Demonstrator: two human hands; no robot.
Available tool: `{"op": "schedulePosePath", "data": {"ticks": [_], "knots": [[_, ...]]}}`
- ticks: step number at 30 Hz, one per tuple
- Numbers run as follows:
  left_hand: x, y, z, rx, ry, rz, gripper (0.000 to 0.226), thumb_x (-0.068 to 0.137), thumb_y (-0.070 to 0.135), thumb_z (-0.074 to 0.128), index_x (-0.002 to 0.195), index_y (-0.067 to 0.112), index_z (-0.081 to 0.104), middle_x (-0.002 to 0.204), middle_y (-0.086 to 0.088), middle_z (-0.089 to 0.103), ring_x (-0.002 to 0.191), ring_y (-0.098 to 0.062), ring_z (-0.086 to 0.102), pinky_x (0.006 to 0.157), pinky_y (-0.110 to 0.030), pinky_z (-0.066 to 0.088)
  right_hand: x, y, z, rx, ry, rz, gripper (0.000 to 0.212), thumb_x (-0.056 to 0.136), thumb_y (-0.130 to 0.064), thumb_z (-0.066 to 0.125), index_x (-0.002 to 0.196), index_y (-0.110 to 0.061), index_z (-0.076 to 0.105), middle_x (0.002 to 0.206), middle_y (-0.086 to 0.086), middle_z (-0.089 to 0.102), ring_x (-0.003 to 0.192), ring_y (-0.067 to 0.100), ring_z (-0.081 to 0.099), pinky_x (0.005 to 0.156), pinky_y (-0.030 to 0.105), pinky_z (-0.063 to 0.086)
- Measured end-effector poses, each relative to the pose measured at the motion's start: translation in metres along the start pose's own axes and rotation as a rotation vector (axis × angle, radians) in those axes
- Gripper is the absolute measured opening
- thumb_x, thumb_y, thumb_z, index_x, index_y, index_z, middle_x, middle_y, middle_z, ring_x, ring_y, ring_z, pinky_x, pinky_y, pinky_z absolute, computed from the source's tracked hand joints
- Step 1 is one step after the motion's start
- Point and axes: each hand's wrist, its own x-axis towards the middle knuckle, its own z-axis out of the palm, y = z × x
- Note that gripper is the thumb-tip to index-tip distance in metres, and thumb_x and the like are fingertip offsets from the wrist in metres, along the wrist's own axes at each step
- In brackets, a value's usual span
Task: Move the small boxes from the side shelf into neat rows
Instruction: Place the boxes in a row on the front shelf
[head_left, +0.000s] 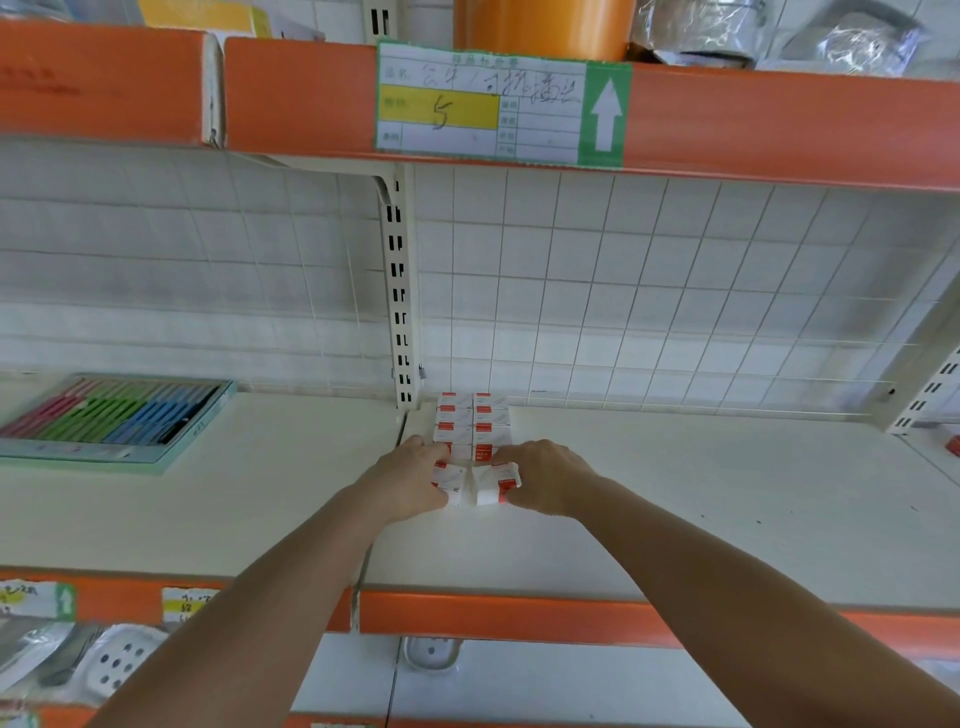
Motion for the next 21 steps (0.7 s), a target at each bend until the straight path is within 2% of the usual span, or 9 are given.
{"op": "schedulePosePath", "data": {"ticks": [2, 6, 8, 13, 15, 17, 19, 21], "knots": [[0.0, 0.001, 0.001, 0.004, 0.01, 0.004, 0.049, 0.085, 0.022, 0.058, 0.133, 0.022, 0.047, 0.123, -0.002, 0.044, 0.107, -0.021, 0.052, 0.089, -0.031, 0.048, 0.002, -0.002, 0.0, 0.005, -0.018, 0.017, 0.057, 0.088, -0.032, 0.055, 0.143, -0.037, 0.04, 0.136, -0.002, 0.053, 0.114, 0.023, 0.055, 0.085, 0.033, 0.053], [0.0, 0.001, 0.002, -0.007, 0.032, 0.007, 0.048, 0.084, 0.025, 0.061, 0.131, 0.022, 0.05, 0.122, -0.001, 0.045, 0.106, -0.02, 0.052, 0.091, -0.033, 0.049, 0.003, -0.012, 0.005, 0.039, 0.029, 0.047, 0.064, 0.084, -0.059, 0.056, 0.141, -0.034, 0.04, 0.128, 0.001, 0.049, 0.113, 0.025, 0.054, 0.088, 0.035, 0.049], [0.0, 0.0, 0.002, -0.007, 0.036, 0.012, 0.047, 0.084, 0.027, 0.062, 0.129, 0.021, 0.051, 0.12, -0.002, 0.046, 0.105, -0.02, 0.053, 0.091, -0.033, 0.049, 0.005, -0.016, 0.011, 0.087, 0.047, 0.071, 0.069, 0.081, -0.064, 0.057, 0.141, -0.034, 0.04, 0.129, 0.002, 0.045, 0.114, 0.027, 0.053, 0.09, 0.037, 0.049], [0.001, -0.001, 0.001, 0.013, 0.032, 0.017, 0.047, 0.082, 0.033, 0.066, 0.126, 0.023, 0.053, 0.118, -0.001, 0.046, 0.102, -0.02, 0.053, 0.087, -0.032, 0.048, 0.005, -0.016, 0.004, 0.075, -0.04, 0.009, 0.056, 0.08, -0.037, 0.066, 0.133, -0.03, 0.048, 0.13, -0.003, 0.047, 0.112, 0.024, 0.053, 0.086, 0.032, 0.048], [0.001, -0.001, 0.0, 0.021, 0.037, 0.013, 0.047, 0.083, 0.033, 0.065, 0.127, 0.024, 0.053, 0.118, -0.001, 0.046, 0.103, -0.021, 0.053, 0.086, -0.032, 0.047, 0.002, -0.012, -0.002, 0.033, -0.087, -0.039, 0.057, 0.08, -0.025, 0.065, 0.134, -0.029, 0.046, 0.13, -0.003, 0.05, 0.114, 0.024, 0.053, 0.084, 0.031, 0.044], [0.001, -0.001, 0.001, 0.029, 0.051, 0.017, 0.046, 0.083, 0.032, 0.064, 0.127, 0.024, 0.053, 0.119, -0.001, 0.049, 0.104, -0.021, 0.054, 0.085, -0.031, 0.047, -0.002, -0.009, -0.006, 0.016, -0.103, -0.065, 0.063, 0.08, -0.015, 0.061, 0.138, -0.029, 0.041, 0.135, -0.002, 0.05, 0.118, 0.025, 0.052, 0.088, 0.033, 0.043], [0.001, 0.001, 0.001, 0.031, 0.066, 0.025, 0.045, 0.083, 0.03, 0.064, 0.126, 0.023, 0.054, 0.12, -0.001, 0.053, 0.104, -0.02, 0.055, 0.083, -0.03, 0.046, -0.006, -0.006, -0.008, 0.027, -0.097, -0.081, 0.067, 0.079, -0.011, 0.059, 0.14, -0.029, 0.039, 0.139, -0.002, 0.048, 0.122, 0.025, 0.049, 0.093, 0.034, 0.042], [0.001, 0.003, 0.002, 0.033, 0.082, 0.03, 0.045, 0.084, 0.031, 0.065, 0.126, 0.023, 0.054, 0.123, 0.0, 0.055, 0.107, -0.02, 0.056, 0.082, -0.03, 0.046, -0.008, -0.006, -0.009, 0.079, -0.073, -0.049, 0.062, 0.082, -0.019, 0.061, 0.139, -0.025, 0.038, 0.139, -0.001, 0.046, 0.122, 0.024, 0.049, 0.092, 0.034, 0.044]]}}
